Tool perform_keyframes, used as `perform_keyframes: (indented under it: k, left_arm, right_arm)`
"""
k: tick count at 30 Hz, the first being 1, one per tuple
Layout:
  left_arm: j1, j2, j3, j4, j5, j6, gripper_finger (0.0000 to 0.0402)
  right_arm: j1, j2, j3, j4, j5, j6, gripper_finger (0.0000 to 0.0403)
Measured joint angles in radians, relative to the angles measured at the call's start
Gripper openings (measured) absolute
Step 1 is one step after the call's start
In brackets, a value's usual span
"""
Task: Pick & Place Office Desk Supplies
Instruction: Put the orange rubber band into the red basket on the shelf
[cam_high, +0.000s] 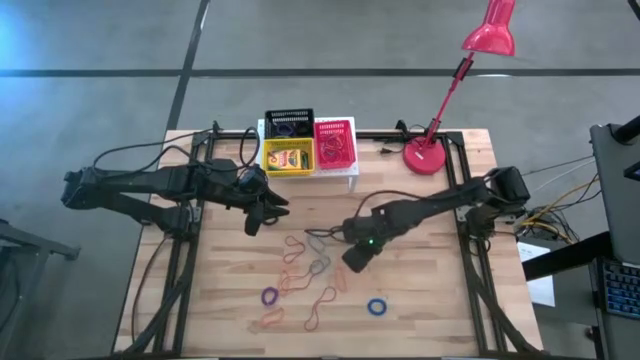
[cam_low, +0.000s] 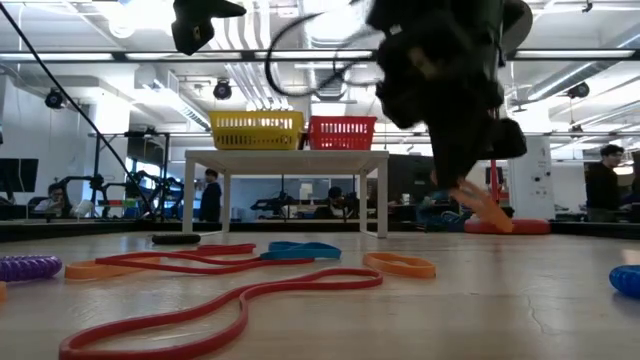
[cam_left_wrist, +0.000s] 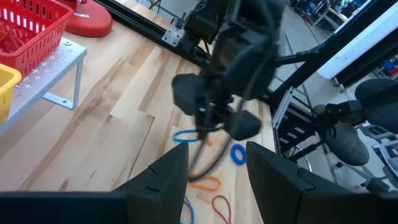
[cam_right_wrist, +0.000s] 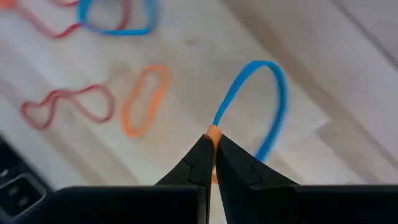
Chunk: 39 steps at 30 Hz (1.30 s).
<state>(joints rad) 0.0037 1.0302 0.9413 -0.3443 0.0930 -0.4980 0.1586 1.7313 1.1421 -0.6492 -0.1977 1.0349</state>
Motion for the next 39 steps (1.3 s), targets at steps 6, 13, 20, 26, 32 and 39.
perform_keyframes:
  k: [6, 13, 20, 26, 32, 39]
  left_arm:
    - [0.000, 0.000, 0.000, 0.000, 0.000, 0.000, 0.0165]
    - [0.000, 0.000, 0.000, 0.001, -0.013, -0.001, 0.0165]
    - [0.000, 0.000, 0.000, 0.002, -0.019, -0.001, 0.0165]
    - [0.000, 0.000, 0.000, 0.002, -0.023, -0.003, 0.0165]
    - [0.000, 0.000, 0.000, 0.002, -0.026, -0.008, 0.0165]
    - [0.000, 0.000, 0.000, 0.002, -0.035, -0.008, 0.0165]
  right_arm:
    - [-0.016, -0.002, -0.052, 0.011, 0.023, -0.018, 0.0013]
    - [-0.011, -0.001, -0.094, 0.089, -0.003, -0.050, 0.0011]
    - [-0.011, -0.001, -0.101, 0.131, -0.001, -0.011, 0.0041]
    - [-0.008, 0.002, -0.142, 0.198, 0.014, -0.029, 0.0091]
    - [0.003, 0.003, -0.154, 0.260, 0.044, -0.059, 0.0023]
    - [0.002, 0.005, -0.155, 0.273, 0.048, -0.073, 0.0046]
